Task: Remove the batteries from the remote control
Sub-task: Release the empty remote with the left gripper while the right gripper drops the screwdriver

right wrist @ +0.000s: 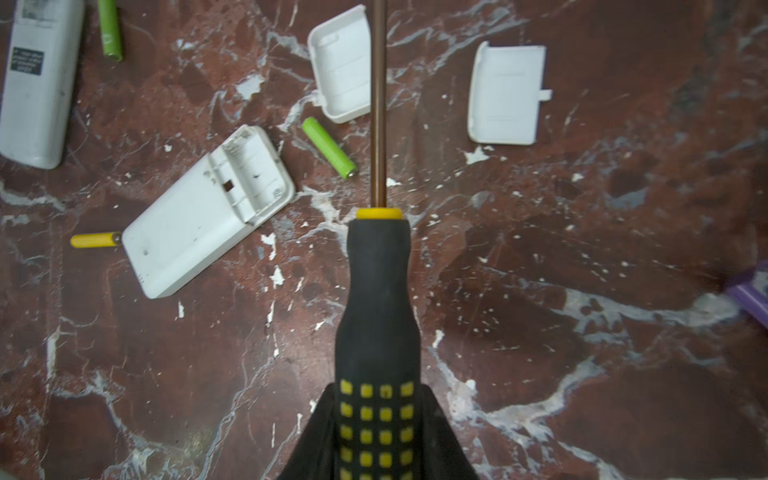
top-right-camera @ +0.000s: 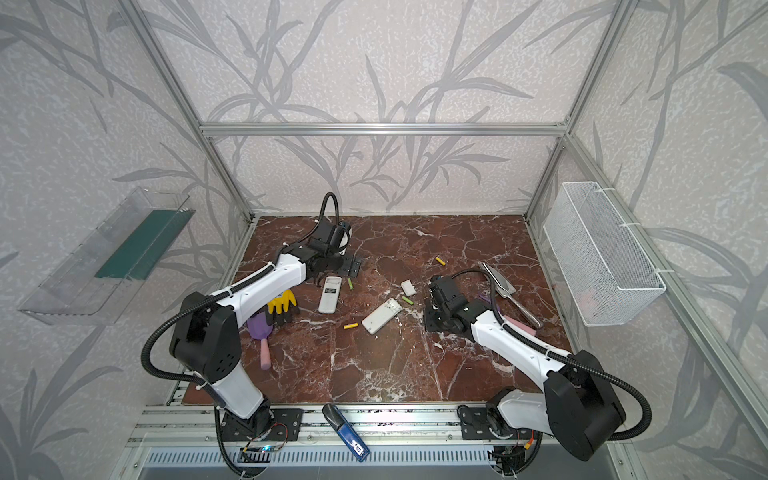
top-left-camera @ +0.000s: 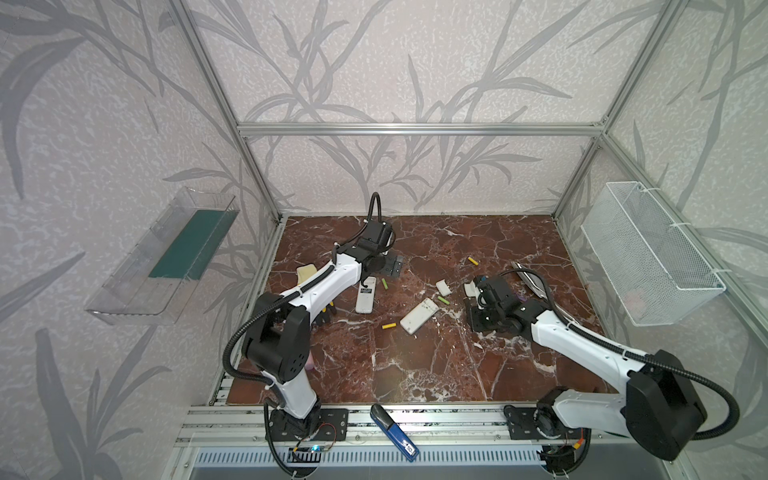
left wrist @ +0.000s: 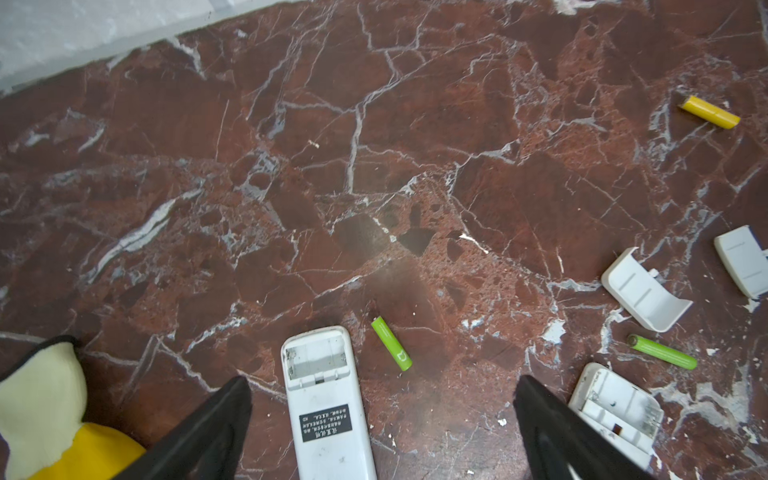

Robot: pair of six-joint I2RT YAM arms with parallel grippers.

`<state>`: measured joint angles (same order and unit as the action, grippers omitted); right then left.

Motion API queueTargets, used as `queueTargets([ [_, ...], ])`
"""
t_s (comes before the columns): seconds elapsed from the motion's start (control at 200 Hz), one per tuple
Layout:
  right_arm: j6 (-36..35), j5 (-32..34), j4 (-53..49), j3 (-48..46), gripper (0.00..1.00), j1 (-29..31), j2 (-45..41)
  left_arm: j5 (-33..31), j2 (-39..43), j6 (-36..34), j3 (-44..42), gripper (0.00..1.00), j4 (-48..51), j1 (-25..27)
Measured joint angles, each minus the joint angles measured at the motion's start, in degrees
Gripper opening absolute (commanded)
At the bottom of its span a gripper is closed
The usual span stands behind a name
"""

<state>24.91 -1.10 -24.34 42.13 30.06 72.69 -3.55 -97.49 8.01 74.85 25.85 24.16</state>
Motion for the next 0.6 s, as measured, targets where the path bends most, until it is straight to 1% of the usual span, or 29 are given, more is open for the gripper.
queueTargets([
  [0.16, 0.6, 0.7, -0.4, -3.0, 0.0, -3.3, -0.3, 0.2, 6.6, 2.0, -7.5, 0.99, -3.8, -3.9],
  [0.255, 0.5, -0.9, 0.3, -5.8, 0.0, -3.3, -0.4, 0.2, 11.5, 2.7, -10.6, 0.99, -6.5, -5.9],
  [0.35, 0.2, -3.3, 2.2, -9.1, 0.0, -3.1, -0.4, 0.2, 15.1, 3.1, -12.3, 0.99, -8.6, -6.8],
  [0.575, 0.2, -5.9, 5.7, -12.4, 0.0, -1.9, -0.4, 0.4, 20.1, 3.8, -16.9, 0.99, -11.8, -8.4],
  [0.6, 0.3, -6.1, 6.1, -12.6, 0.01, -1.9, -0.4, 0.4, 20.6, 3.8, -17.5, 0.99, -12.0, -8.6],
])
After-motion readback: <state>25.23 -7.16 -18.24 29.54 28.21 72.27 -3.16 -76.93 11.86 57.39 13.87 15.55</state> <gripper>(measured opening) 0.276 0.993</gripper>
